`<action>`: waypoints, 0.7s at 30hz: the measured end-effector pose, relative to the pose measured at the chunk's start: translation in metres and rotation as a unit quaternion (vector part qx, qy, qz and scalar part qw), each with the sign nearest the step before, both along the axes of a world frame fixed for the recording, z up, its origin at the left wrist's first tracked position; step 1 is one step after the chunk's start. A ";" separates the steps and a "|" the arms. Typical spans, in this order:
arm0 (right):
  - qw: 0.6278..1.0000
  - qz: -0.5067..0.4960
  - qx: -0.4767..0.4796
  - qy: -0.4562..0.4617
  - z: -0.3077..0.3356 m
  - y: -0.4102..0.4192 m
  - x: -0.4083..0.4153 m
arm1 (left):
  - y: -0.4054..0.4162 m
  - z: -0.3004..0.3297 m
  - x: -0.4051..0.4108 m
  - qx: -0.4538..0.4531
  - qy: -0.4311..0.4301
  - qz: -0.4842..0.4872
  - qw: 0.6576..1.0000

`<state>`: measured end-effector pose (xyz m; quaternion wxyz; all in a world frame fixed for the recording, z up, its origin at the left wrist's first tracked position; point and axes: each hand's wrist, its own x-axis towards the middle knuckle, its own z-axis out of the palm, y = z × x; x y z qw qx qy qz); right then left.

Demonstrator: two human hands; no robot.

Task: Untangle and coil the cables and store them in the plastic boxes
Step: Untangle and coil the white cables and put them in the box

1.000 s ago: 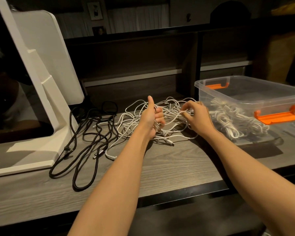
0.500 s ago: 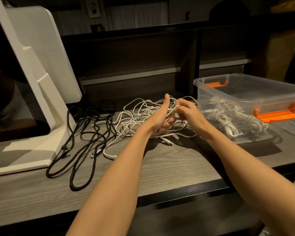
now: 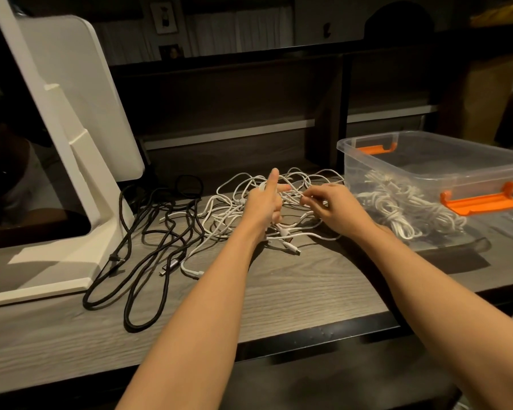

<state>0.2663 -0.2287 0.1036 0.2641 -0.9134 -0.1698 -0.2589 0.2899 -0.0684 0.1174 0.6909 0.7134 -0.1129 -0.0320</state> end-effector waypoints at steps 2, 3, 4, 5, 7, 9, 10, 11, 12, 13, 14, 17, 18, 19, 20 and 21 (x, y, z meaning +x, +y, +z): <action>0.999 -0.012 -0.036 -0.003 0.000 0.001 -0.001 | 0.000 -0.001 -0.001 0.006 -0.015 -0.033 0.999; 0.998 -0.017 -0.052 -0.006 0.000 0.000 -0.001 | -0.001 -0.001 -0.002 0.008 -0.022 -0.038 0.999; 0.998 -0.020 -0.062 -0.008 0.000 0.001 -0.001 | -0.002 -0.001 -0.003 0.004 -0.025 -0.036 0.999; 0.998 -0.024 -0.065 -0.002 -0.001 0.001 0.000 | -0.002 -0.001 -0.003 -0.007 -0.025 -0.031 0.999; 0.997 -0.033 -0.072 0.022 0.000 0.003 0.001 | -0.002 0.001 -0.005 -0.044 -0.024 -0.021 0.999; 0.995 -0.043 -0.079 0.035 -0.002 0.006 0.002 | -0.003 0.004 -0.008 -0.070 -0.027 -0.021 0.997; 0.996 -0.046 -0.067 0.037 -0.003 0.007 0.002 | -0.004 0.005 -0.009 -0.077 -0.025 -0.021 0.996; 0.997 -0.049 -0.043 0.037 -0.004 0.006 0.004 | -0.004 0.006 -0.010 -0.088 -0.019 -0.022 0.996; 0.998 -0.050 -0.014 0.036 -0.005 0.005 0.005 | -0.005 0.006 -0.011 -0.107 -0.007 -0.027 0.994; 0.998 -0.054 0.010 0.035 -0.007 0.004 0.007 | -0.006 0.006 -0.011 -0.130 0.010 -0.036 0.991; 0.997 -0.062 0.024 0.028 -0.008 0.004 0.008 | -0.008 0.007 -0.012 -0.156 0.030 -0.051 0.986; 0.995 -0.081 0.051 -0.011 -0.010 0.006 0.012 | -0.012 0.009 -0.015 -0.207 0.076 -0.068 0.973; 0.995 -0.080 0.061 -0.024 -0.011 0.007 0.012 | -0.012 0.010 -0.015 -0.217 0.087 -0.063 0.970; 0.994 -0.080 0.072 -0.029 -0.011 0.007 0.012 | -0.011 0.011 -0.015 -0.226 0.098 -0.055 0.968; 0.993 -0.083 0.078 -0.028 -0.010 0.006 0.012 | -0.010 0.012 -0.014 -0.237 0.111 -0.049 0.964; 0.993 -0.081 0.083 -0.024 -0.010 0.003 0.013 | -0.008 0.012 -0.013 -0.243 0.122 -0.045 0.961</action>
